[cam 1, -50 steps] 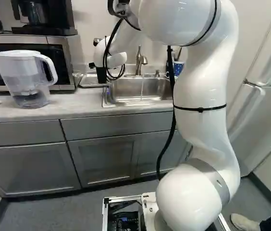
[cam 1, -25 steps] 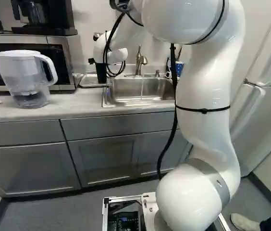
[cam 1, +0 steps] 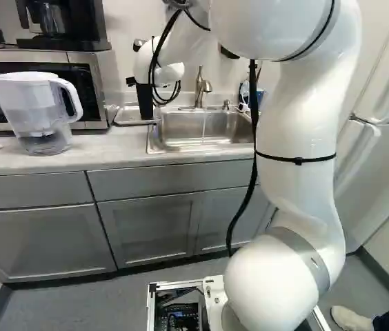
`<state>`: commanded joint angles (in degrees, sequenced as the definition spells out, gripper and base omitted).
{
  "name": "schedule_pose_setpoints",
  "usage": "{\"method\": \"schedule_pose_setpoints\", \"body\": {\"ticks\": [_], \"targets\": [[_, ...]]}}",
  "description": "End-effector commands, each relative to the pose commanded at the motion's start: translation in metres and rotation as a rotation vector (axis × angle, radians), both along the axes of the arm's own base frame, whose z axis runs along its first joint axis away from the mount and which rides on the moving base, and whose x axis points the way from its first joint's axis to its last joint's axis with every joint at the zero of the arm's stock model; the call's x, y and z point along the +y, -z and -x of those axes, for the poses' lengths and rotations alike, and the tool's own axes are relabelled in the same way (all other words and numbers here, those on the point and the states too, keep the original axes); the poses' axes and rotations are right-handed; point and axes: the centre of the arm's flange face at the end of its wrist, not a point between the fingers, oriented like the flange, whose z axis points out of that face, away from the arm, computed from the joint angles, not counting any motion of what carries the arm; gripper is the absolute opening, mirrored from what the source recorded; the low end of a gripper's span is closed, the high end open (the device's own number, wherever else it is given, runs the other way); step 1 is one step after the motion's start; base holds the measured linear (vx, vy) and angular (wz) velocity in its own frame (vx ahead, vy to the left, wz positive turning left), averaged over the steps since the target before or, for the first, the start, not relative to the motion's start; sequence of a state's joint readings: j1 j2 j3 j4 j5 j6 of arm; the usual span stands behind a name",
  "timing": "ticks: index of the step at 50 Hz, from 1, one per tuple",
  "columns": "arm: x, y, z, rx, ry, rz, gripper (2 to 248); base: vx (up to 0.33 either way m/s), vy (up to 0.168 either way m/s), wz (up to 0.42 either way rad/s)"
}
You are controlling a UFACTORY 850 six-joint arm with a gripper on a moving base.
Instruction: Rinse the cup and place it in the tray
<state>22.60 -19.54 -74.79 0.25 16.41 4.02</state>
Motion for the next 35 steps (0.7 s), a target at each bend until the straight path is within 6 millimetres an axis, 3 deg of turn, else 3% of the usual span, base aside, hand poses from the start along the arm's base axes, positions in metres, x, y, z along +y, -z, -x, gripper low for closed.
{"method": "schedule_pose_setpoints", "body": {"ticks": [35], "targets": [[-0.022,-0.039,0.009,-0.047,0.005,0.023,247,0.0,0.0,0.0]]}}
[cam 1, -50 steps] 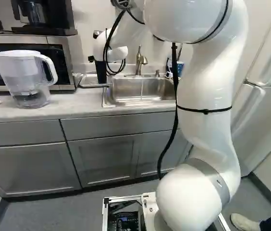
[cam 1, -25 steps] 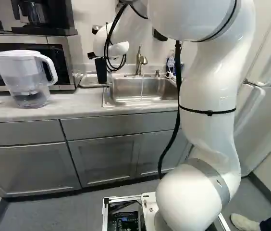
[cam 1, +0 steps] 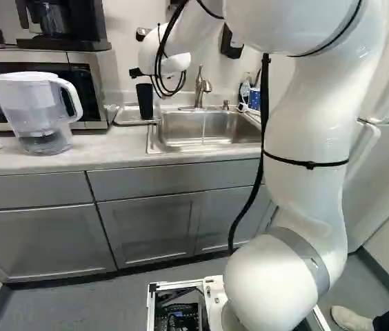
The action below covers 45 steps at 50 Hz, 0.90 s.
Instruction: Rinse the cup and place it in the tray
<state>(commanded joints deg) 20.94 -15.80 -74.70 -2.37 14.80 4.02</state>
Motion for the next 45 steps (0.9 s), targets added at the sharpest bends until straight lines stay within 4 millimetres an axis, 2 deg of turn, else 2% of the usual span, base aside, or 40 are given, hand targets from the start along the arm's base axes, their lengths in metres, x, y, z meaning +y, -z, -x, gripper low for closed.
{"method": "schedule_pose_setpoints", "body": {"ticks": [45], "targets": [[-0.05,-0.051,0.004,-0.074,0.062,0.0,247,0.0,0.0,0.0]]}}
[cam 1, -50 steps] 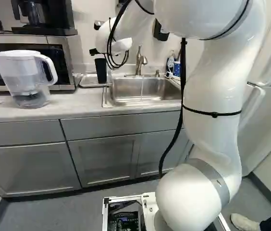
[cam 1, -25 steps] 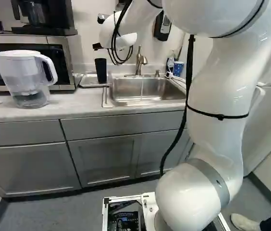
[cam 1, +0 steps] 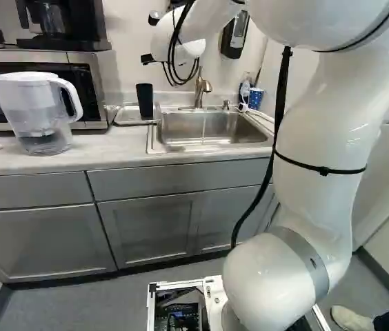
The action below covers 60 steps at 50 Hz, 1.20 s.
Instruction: Rinse the cup and place it in the tray
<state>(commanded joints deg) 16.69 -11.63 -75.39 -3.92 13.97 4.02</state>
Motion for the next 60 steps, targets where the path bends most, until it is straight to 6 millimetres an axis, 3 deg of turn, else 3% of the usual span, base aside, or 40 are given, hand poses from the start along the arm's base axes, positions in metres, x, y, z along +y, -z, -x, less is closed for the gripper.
{"method": "schedule_pose_setpoints", "body": {"ticks": [60], "targets": [[-0.071,-0.056,-0.025,-0.044,0.125,-0.008,247,0.0,0.0,0.0]]}}
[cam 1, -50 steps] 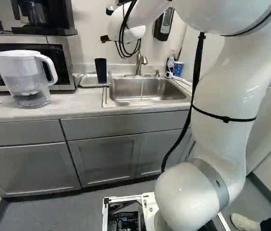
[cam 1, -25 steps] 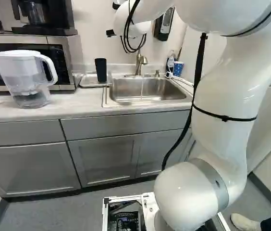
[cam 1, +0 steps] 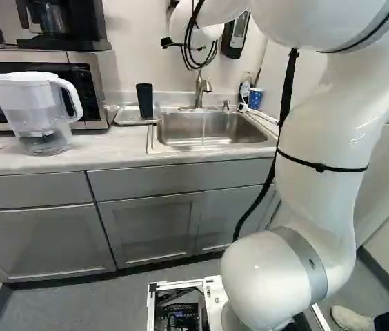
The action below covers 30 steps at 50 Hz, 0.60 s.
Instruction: Rinse the cup and place it in the tray
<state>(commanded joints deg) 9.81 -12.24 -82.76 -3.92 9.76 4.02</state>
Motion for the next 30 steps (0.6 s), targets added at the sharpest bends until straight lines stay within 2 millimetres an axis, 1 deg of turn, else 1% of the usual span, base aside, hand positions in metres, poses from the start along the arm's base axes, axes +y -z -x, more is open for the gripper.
{"method": "schedule_pose_setpoints", "body": {"ticks": [14,30], "targets": [[-0.014,0.002,-0.011,0.017,0.025,0.003,247,0.0,0.0,0.0],[-0.025,0.004,-0.034,0.01,0.048,0.002,247,0.0,0.0,0.0]]}}
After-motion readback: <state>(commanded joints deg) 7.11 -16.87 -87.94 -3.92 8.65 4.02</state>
